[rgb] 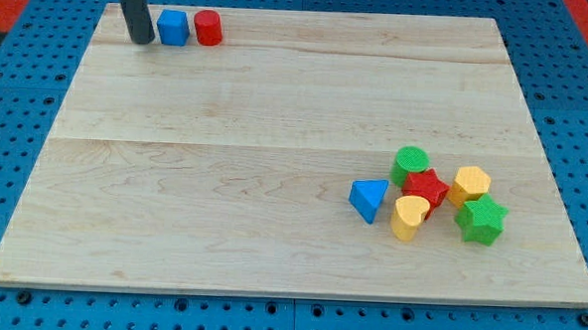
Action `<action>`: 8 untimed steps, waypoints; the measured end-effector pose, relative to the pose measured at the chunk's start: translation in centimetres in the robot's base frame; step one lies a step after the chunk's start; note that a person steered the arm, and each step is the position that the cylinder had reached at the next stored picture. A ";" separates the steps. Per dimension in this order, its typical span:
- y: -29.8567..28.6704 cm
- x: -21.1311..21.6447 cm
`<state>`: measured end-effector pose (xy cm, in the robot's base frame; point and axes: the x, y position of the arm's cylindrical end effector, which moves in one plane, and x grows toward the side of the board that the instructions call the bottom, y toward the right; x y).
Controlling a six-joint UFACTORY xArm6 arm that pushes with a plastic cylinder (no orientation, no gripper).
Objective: Move the green star along with the red star towards the center
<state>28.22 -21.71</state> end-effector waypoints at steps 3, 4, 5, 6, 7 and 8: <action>0.5 14.3; 5.0 13.4; 13.5 11.3; 23.5 11.3; 32.2 11.4; 41.1 12.1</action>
<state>40.33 19.36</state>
